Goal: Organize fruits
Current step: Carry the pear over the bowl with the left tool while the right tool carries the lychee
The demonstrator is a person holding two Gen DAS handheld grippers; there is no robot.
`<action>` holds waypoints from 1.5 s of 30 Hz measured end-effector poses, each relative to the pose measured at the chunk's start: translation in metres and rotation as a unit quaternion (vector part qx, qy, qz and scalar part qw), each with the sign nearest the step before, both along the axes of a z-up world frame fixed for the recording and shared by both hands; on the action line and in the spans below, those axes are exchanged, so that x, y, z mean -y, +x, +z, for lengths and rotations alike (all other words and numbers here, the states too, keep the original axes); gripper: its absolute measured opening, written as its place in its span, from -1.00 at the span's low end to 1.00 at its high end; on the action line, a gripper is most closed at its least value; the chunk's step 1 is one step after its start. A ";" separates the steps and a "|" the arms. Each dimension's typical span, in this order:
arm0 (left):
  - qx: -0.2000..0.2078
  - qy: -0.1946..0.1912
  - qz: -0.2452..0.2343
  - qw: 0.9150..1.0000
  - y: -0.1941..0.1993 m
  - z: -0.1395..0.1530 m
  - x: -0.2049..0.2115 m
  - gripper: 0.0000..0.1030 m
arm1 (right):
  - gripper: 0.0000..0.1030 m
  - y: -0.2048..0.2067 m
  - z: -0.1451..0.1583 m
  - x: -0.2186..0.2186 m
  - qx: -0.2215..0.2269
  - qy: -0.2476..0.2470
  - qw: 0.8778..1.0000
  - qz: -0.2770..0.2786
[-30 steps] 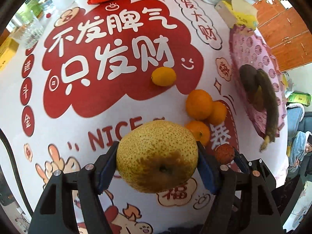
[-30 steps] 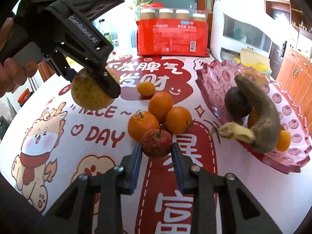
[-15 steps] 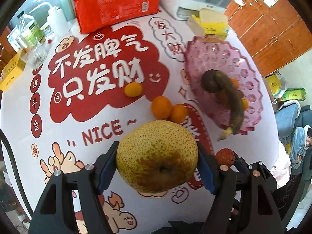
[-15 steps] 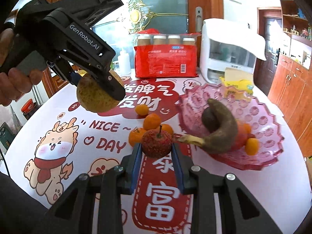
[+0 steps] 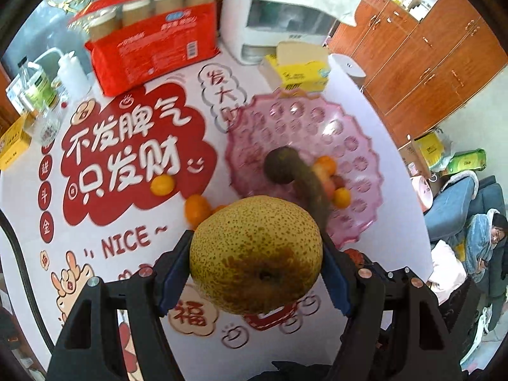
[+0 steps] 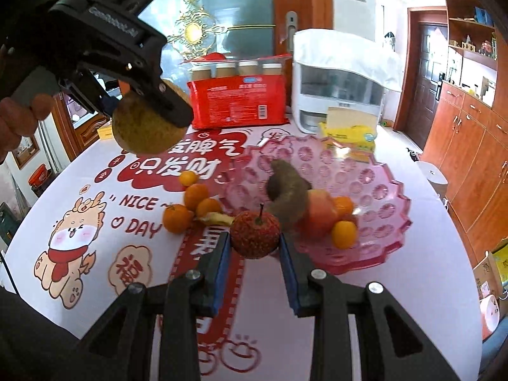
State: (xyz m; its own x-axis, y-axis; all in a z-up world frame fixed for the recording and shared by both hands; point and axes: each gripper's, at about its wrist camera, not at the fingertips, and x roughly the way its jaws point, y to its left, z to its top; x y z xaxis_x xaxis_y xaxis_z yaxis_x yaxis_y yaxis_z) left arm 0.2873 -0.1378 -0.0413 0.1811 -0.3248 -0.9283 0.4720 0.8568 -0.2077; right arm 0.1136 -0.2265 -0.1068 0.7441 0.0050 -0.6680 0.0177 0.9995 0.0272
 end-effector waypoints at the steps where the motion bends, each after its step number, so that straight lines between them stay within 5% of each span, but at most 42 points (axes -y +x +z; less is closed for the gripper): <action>1: 0.003 -0.002 0.000 1.000 0.000 0.003 0.006 0.41 | -0.40 0.000 0.001 0.005 -0.001 0.000 1.000 0.000; 10: 0.030 -0.017 -0.001 0.999 0.008 0.011 0.064 0.41 | -0.40 0.012 -0.002 0.056 -0.022 0.004 1.000 0.005; 22: 0.048 -0.045 -0.009 0.998 0.028 -0.017 0.128 0.41 | -0.39 0.028 -0.027 0.104 -0.066 0.054 0.996 0.017; 34: 0.035 0.013 -0.018 0.999 0.058 -0.082 0.182 0.41 | -0.38 0.042 -0.045 0.114 -0.075 0.090 0.992 0.055; 41: 0.031 0.028 -0.024 0.999 0.065 -0.094 0.190 0.41 | -0.37 0.043 -0.047 0.116 -0.073 0.103 0.990 0.061; 45: 0.027 0.039 -0.023 0.999 0.065 -0.097 0.190 0.42 | -0.10 0.042 -0.045 0.119 -0.068 0.110 0.990 0.058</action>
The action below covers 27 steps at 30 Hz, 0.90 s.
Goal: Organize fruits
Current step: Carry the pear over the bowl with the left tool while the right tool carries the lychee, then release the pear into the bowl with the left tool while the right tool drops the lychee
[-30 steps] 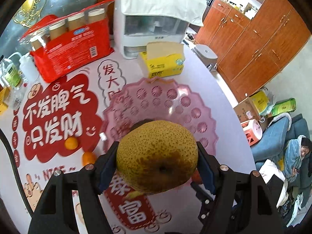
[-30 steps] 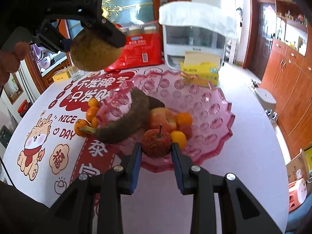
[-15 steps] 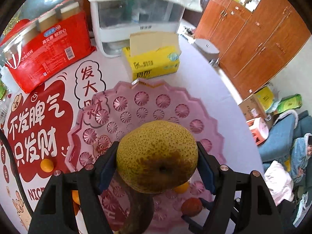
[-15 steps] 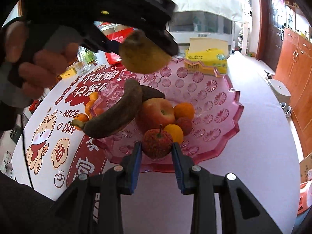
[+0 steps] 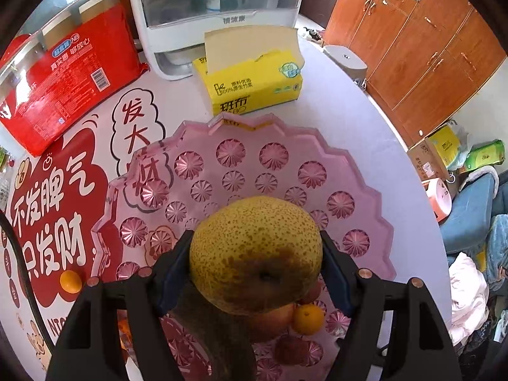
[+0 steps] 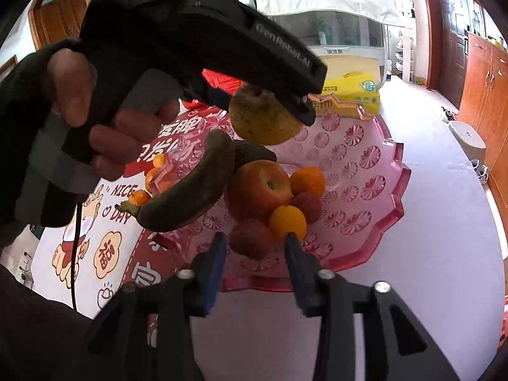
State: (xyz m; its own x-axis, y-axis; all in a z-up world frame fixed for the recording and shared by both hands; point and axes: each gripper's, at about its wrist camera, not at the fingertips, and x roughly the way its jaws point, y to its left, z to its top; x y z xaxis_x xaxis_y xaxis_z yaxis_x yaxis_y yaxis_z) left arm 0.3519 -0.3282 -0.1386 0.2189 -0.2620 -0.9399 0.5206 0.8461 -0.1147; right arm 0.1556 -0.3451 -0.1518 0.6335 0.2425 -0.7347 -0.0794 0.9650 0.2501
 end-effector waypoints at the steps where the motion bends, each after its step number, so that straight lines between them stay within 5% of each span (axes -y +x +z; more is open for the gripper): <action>1: -0.001 0.002 0.002 1.000 0.000 -0.001 0.000 0.42 | -0.07 -0.001 0.001 0.000 0.002 0.000 1.000 -0.002; 6: -0.009 0.003 0.010 1.000 -0.005 0.001 -0.005 0.43 | 0.14 -0.006 0.007 0.003 0.002 0.002 1.000 -0.014; 10: 0.020 -0.025 0.017 0.999 -0.011 0.023 -0.013 0.71 | 0.23 -0.012 0.013 0.006 0.007 -0.003 1.000 -0.025; 27: 0.069 -0.073 0.086 0.991 -0.062 0.096 -0.118 0.72 | 0.48 -0.037 0.045 -0.031 0.034 -0.020 0.999 -0.013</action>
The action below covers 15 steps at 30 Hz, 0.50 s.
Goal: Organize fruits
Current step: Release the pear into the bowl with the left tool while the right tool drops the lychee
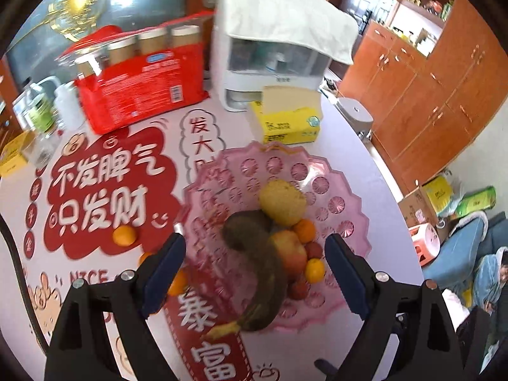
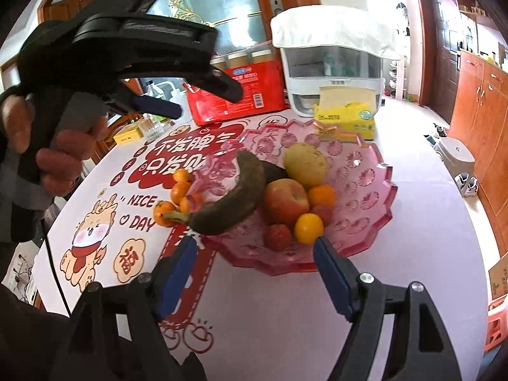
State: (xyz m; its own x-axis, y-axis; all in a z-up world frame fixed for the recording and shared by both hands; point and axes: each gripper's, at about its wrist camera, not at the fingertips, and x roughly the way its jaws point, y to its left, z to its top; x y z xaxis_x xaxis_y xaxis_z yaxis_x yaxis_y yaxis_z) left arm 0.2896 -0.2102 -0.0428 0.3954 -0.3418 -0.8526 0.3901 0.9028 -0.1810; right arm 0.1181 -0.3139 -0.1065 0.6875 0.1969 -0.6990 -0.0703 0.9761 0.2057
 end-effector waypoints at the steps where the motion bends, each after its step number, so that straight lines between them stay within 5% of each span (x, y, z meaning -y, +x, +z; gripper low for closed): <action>1: 0.002 -0.002 0.005 1.000 -0.003 0.002 -0.008 0.72 | 0.48 -0.001 0.000 -0.002 -0.001 0.001 1.000 0.000; 15: -0.003 -0.011 0.051 0.999 -0.035 0.010 -0.123 0.72 | 0.48 -0.006 0.009 -0.043 -0.030 0.034 0.999 -0.009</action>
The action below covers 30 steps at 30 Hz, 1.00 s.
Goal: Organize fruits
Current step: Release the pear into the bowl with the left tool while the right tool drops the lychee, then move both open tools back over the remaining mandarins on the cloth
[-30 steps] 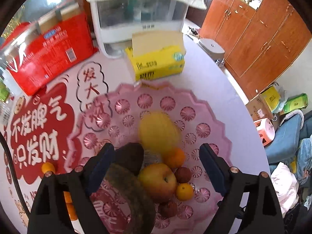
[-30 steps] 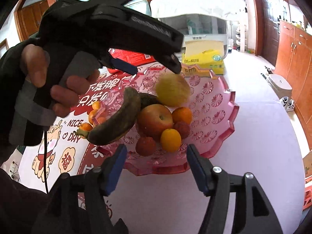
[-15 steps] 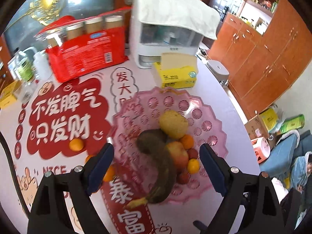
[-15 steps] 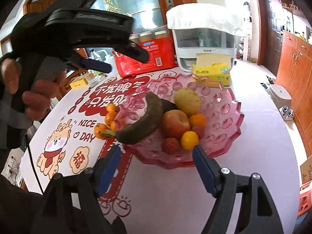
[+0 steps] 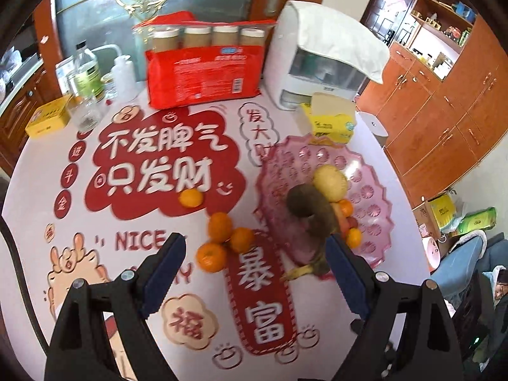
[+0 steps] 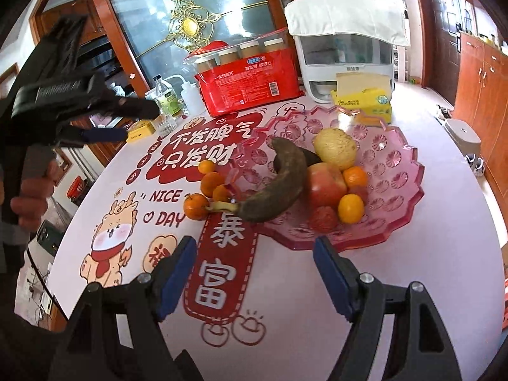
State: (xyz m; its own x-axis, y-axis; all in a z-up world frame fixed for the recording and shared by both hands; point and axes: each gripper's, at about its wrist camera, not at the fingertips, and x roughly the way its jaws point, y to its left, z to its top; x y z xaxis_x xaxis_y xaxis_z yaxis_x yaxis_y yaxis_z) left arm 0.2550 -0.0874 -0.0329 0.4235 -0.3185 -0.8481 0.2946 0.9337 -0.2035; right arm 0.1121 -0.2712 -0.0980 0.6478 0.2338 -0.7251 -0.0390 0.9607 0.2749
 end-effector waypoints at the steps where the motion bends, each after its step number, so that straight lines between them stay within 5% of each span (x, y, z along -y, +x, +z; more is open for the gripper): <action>1: -0.003 0.002 0.000 1.000 -0.002 0.000 -0.009 0.72 | 0.48 0.001 0.000 -0.004 -0.002 0.003 1.000 -0.003; 18: -0.038 0.025 -0.054 0.998 0.009 -0.023 -0.085 0.72 | 0.48 0.025 -0.002 -0.083 -0.064 0.041 0.996 -0.054; 30: -0.080 0.048 -0.108 0.990 0.075 -0.048 -0.094 0.72 | 0.48 0.062 -0.020 -0.107 -0.094 0.065 0.989 -0.097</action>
State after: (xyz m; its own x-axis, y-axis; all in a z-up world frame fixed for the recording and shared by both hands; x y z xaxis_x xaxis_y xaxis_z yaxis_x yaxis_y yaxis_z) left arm 0.3303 0.0065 -0.0807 0.2130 -0.3015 -0.9294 0.4602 0.8700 -0.1768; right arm 0.1745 -0.1641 -0.1182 0.5469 0.2180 -0.8083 0.2059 0.9008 0.3823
